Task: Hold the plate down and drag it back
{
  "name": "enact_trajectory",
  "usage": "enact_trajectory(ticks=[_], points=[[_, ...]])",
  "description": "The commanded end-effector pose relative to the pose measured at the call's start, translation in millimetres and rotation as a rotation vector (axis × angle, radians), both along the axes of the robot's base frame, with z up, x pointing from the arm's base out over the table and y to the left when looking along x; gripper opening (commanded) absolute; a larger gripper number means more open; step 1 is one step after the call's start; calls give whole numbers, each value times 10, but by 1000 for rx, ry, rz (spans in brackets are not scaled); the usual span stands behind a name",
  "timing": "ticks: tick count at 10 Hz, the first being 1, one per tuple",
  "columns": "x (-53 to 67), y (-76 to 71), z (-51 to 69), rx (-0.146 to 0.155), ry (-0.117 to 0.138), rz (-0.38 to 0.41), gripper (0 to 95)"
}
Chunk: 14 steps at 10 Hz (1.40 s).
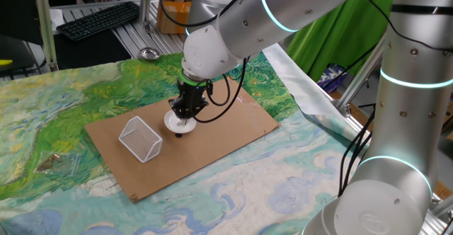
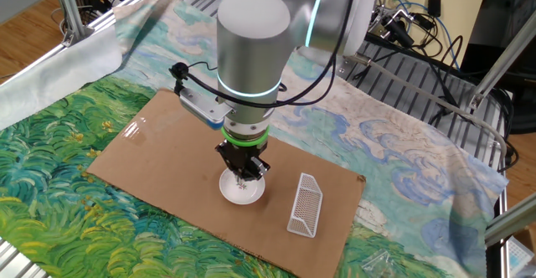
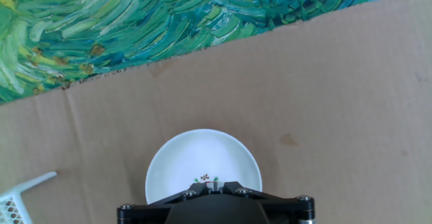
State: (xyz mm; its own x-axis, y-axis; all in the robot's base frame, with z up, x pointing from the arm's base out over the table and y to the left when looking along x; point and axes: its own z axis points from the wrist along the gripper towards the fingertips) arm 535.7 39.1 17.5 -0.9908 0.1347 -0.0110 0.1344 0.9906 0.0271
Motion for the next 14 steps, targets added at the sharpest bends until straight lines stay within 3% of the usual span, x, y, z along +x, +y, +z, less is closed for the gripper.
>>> enact_trajectory(ticks=[1,10,14], points=[[5,-9,-8,1,0,2,0],[0,-172,-47,-5,-8,27,0],[-4,-237,-45,-29,-14,39,0]])
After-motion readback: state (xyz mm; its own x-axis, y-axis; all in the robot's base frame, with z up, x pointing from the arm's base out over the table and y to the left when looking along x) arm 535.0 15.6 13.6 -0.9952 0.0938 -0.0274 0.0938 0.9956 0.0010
